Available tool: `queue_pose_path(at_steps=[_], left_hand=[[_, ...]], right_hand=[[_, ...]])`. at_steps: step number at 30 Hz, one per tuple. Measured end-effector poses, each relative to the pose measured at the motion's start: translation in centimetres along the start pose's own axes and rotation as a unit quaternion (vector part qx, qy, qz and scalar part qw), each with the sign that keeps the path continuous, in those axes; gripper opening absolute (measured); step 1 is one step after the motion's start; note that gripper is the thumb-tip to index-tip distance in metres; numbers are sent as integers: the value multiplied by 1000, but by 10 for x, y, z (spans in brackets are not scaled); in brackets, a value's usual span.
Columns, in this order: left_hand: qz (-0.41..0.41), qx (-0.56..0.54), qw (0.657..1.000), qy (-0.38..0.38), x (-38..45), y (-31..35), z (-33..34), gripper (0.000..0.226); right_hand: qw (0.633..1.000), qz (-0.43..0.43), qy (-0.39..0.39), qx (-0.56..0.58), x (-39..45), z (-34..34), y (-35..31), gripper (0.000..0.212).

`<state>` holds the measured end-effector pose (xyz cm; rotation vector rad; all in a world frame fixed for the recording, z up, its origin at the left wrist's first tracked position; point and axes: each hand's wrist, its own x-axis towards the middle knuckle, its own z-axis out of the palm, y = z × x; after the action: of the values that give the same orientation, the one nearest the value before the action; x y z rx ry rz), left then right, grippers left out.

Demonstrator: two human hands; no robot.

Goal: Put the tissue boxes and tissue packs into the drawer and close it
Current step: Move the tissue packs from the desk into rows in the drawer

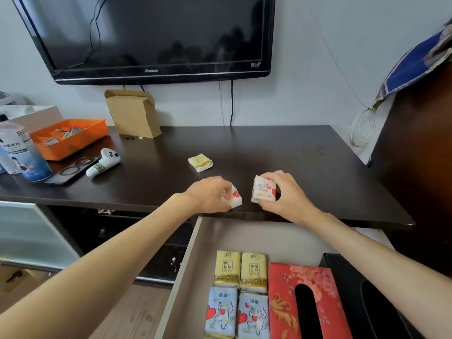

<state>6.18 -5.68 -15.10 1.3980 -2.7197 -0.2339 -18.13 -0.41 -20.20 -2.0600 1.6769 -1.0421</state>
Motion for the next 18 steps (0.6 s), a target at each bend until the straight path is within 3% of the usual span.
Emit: queue_pose_path(at_steps=[3, 6, 10, 13, 18], left_hand=[[4, -19, 1000, 24, -14, -4, 8, 34], [-4, -84, 996, 25, -36, -6, 18, 35], [29, -162, 985, 47, -77, 2, 18, 41], [82, -236, 968, 18, -126, 12, 16, 41], [133, -277, 948, -82, -207, 23, 40, 45]], right_hand=[[996, -9, 24, 84, -31, -3, -28, 61], [993, -13, -19, 115, -75, -5, -59, 58], [988, 32, -139, 62, -131, -10, -91, 55], [972, 46, -231, 18, -166, -12, -109, 55], [958, -26, -264, -109, -207, 6, -124, 49]])
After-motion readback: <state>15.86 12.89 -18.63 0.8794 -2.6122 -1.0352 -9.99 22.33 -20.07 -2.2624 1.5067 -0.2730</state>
